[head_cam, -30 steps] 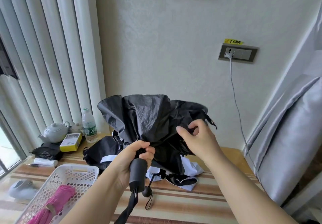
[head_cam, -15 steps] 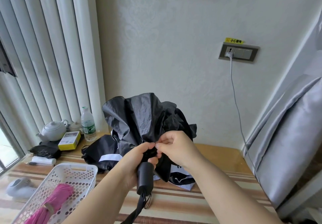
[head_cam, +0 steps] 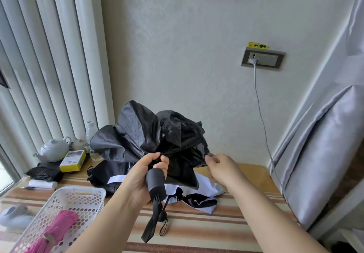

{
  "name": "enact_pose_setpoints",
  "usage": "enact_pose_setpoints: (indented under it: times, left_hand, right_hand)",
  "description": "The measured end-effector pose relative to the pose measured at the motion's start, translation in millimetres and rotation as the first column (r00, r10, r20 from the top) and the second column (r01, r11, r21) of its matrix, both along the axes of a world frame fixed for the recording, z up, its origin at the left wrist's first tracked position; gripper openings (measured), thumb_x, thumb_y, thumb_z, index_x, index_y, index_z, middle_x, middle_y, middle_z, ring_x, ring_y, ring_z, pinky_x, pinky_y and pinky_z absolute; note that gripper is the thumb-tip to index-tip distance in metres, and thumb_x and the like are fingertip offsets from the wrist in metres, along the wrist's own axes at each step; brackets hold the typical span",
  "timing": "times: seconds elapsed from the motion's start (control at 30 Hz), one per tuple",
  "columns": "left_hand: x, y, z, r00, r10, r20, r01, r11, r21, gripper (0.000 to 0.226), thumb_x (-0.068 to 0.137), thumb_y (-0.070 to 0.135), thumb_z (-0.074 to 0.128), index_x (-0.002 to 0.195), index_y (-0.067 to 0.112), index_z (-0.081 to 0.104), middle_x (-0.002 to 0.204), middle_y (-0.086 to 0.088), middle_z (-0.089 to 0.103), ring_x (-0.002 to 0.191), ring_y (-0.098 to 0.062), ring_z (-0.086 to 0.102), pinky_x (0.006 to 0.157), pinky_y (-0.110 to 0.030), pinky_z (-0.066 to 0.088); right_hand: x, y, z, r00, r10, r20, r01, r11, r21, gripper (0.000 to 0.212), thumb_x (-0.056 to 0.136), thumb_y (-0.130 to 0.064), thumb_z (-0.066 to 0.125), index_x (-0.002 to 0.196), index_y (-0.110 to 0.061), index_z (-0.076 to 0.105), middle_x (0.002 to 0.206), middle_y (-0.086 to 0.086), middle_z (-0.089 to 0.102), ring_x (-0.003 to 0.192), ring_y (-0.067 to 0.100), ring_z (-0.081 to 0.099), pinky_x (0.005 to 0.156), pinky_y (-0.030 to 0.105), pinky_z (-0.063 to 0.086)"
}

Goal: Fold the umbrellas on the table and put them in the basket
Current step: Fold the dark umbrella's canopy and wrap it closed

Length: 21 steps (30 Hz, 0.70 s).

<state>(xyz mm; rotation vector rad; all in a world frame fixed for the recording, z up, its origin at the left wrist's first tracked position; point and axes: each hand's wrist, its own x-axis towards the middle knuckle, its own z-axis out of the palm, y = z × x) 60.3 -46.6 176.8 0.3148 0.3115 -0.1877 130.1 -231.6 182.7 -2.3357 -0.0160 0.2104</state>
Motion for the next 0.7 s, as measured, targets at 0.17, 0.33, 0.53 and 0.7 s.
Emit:
enact_pose_setpoints:
  times: [0.17, 0.33, 0.53, 0.7]
  left_hand:
    - [-1.9, -0.8, 0.5, 0.999, -0.054, -0.003, 0.054, 0.998, 0.018, 0.022, 0.078, 0.01, 0.055, 0.096, 0.007, 0.042, 0.073, -0.003, 0.049, 0.038, -0.008, 0.043, 0.038, -0.016, 0.043]
    - [-3.7, -4.1, -0.4, 0.997, -0.075, 0.008, 0.071, 0.969, 0.235, 0.019, 0.074, 0.008, 0.056, 0.088, 0.009, 0.043, 0.068, -0.005, 0.053, 0.045, -0.011, 0.045, 0.044, -0.017, 0.045]
    - [-7.7, -13.8, 0.0, 0.993, -0.12, -0.019, 0.116, 0.879, 0.462, 0.009, 0.087, 0.013, 0.053, 0.082, 0.006, 0.056, 0.066, -0.003, 0.057, 0.059, -0.016, 0.055, 0.065, -0.03, 0.045]
    - [-8.6, -18.3, 0.8, 0.991, -0.134, 0.024, 0.091, 0.781, 0.617, 0.021, 0.091, 0.02, 0.053, 0.093, 0.003, 0.064, 0.076, -0.007, 0.064, 0.071, -0.021, 0.061, 0.071, -0.034, 0.049]
  right_hand:
    - [9.2, 15.0, -12.4, 0.998, 0.013, -0.054, -0.002, 0.979, 0.204, 0.028, 0.098, -0.015, 0.053, 0.106, 0.01, 0.063, 0.09, 0.019, 0.07, 0.08, 0.026, 0.07, 0.084, 0.039, 0.057]
    - [-1.8, 28.5, 1.5, 0.982, 0.028, -0.188, 0.097, 0.775, 0.624, 0.007, 0.087, 0.003, 0.065, 0.09, -0.001, 0.06, 0.089, 0.013, 0.065, 0.07, 0.019, 0.07, 0.071, 0.025, 0.059]
    - [-16.5, 37.8, 18.6, 0.966, 0.125, -0.227, 0.084, 0.678, 0.731, 0.011, 0.084, 0.009, 0.065, 0.082, -0.001, 0.06, 0.082, 0.012, 0.065, 0.072, 0.017, 0.066, 0.061, 0.018, 0.056]
    - [-24.9, 42.1, 21.2, 0.982, 0.133, -0.136, -0.021, 0.787, 0.616, 0.015, 0.083, 0.003, 0.07, 0.077, -0.009, 0.062, 0.067, 0.003, 0.063, 0.054, 0.004, 0.059, 0.049, 0.01, 0.044]
